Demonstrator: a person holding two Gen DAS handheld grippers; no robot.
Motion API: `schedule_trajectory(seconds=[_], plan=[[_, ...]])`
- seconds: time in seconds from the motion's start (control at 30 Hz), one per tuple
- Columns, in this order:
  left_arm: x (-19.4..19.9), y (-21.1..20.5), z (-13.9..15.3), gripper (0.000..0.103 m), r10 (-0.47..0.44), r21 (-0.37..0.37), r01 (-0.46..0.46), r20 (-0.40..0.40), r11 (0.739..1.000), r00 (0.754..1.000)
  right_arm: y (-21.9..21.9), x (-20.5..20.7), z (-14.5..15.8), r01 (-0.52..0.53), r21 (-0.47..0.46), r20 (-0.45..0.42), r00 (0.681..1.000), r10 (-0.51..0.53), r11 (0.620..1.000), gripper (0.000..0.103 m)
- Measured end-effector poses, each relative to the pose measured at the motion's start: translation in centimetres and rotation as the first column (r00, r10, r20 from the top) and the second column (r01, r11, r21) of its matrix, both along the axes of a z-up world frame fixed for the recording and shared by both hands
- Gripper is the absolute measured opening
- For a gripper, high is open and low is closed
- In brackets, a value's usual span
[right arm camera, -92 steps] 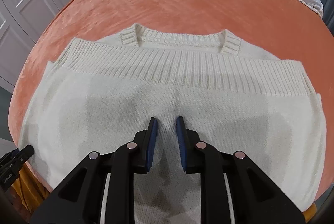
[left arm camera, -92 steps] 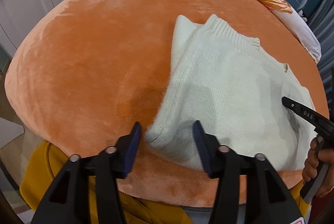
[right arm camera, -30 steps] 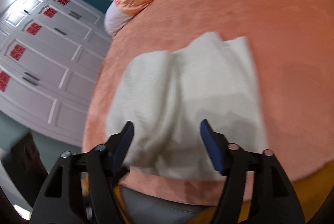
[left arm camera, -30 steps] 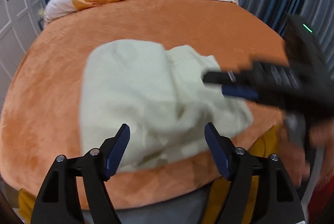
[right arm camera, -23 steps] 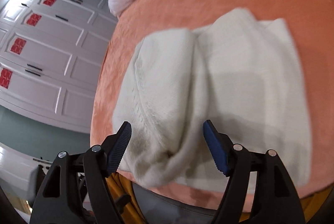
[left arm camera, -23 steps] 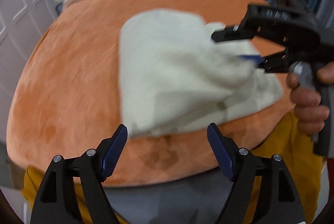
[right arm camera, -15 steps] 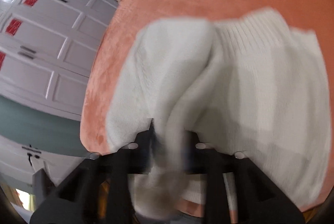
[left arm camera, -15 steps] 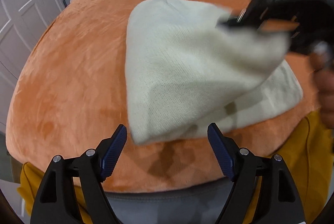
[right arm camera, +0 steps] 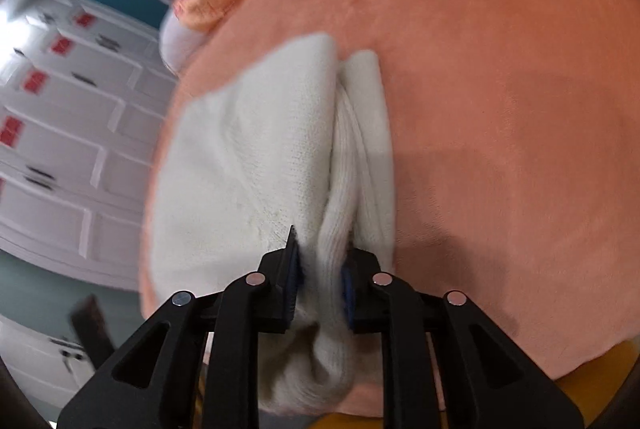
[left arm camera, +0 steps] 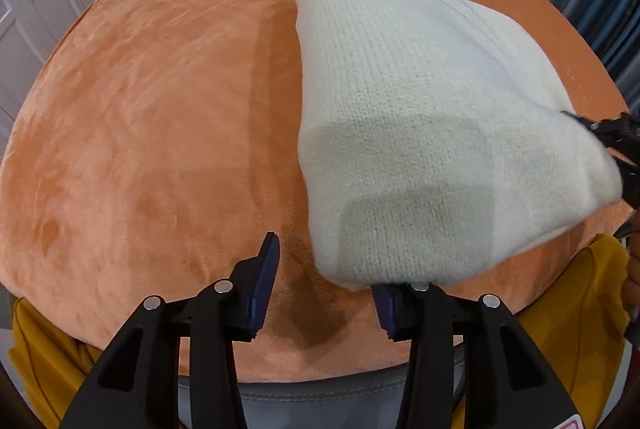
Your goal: Fold small clothes
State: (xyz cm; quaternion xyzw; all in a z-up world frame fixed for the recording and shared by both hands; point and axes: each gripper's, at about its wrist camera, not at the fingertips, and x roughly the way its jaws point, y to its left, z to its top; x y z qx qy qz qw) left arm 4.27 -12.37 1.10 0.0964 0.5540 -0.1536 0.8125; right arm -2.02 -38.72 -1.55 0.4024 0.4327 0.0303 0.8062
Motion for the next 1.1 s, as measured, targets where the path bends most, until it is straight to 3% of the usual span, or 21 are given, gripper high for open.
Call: schedule_trajectory(seconds=[0.13, 0.23, 0.33, 0.43, 0.53, 0.7, 0.9, 1.0, 1.07, 1.1], plan=[[-1.2, 0.7, 1.8, 0.043, -0.023, -0.013, 0.023, 0.005, 1.0, 1.0, 0.0, -1.9, 3.1, 0.035, -0.103, 0.047, 0.998, -0.03, 0.994, 0.021], [-2.3, 1.1, 3.7, 0.042, -0.053, -0.021, 0.053, 0.039, 0.998, 0.998, 0.2, -3.8, 6.0, 0.003, -0.109, 0.128, 0.992, 0.011, 0.994, 0.026], [-3.3, 1.3, 6.3, 0.043, -0.059, -0.096, 0.067, 0.092, 0.993, 0.994, 1.4, -4.5, 5.9, -0.064, -0.12, 0.149, 0.985, 0.082, 0.991, 0.034], [-2.3, 0.5, 7.6, 0.052, -0.049, -0.151, 0.068, 0.125, 0.986, 0.991, 2.3, -4.5, 4.2, -0.134, -0.134, 0.114, 0.982, 0.15, 0.982, 0.035], [-1.1, -0.8, 6.9, 0.052, -0.043, -0.165, 0.059, 0.103, 0.984, 0.994, 2.7, -4.0, 2.7, -0.172, -0.121, 0.073, 0.981, 0.181, 0.978, 0.039], [0.2, -2.0, 3.5, 0.055, -0.026, -0.093, 0.03, 0.039, 0.995, 0.999, 2.9, -4.3, 0.5, -0.232, -0.103, -0.004, 0.973, 0.233, 0.967, 0.04], [0.7, -1.6, 2.0, 0.059, 0.0, -0.097, 0.0, -0.003, 0.995, 1.0, 2.1, -3.4, 0.8, -0.241, -0.032, 0.026, 0.97, 0.242, 0.97, 0.043], [0.6, -1.6, 1.9, 0.059, 0.0, -0.085, 0.0, -0.004, 0.996, 1.0, 1.6, -1.7, 0.9, -0.239, 0.033, 0.057, 0.97, 0.237, 0.97, 0.05], [0.4, -1.8, 1.8, 0.059, -0.005, -0.069, 0.005, -0.001, 0.998, 1.0, 1.8, -0.6, 0.3, -0.251, 0.045, 0.046, 0.968, 0.249, 0.967, 0.047], [0.5, -1.8, 1.7, 0.059, -0.005, -0.068, 0.005, -0.002, 0.998, 1.0, 1.8, -0.5, 0.4, -0.249, 0.027, 0.042, 0.968, 0.247, 0.968, 0.022]])
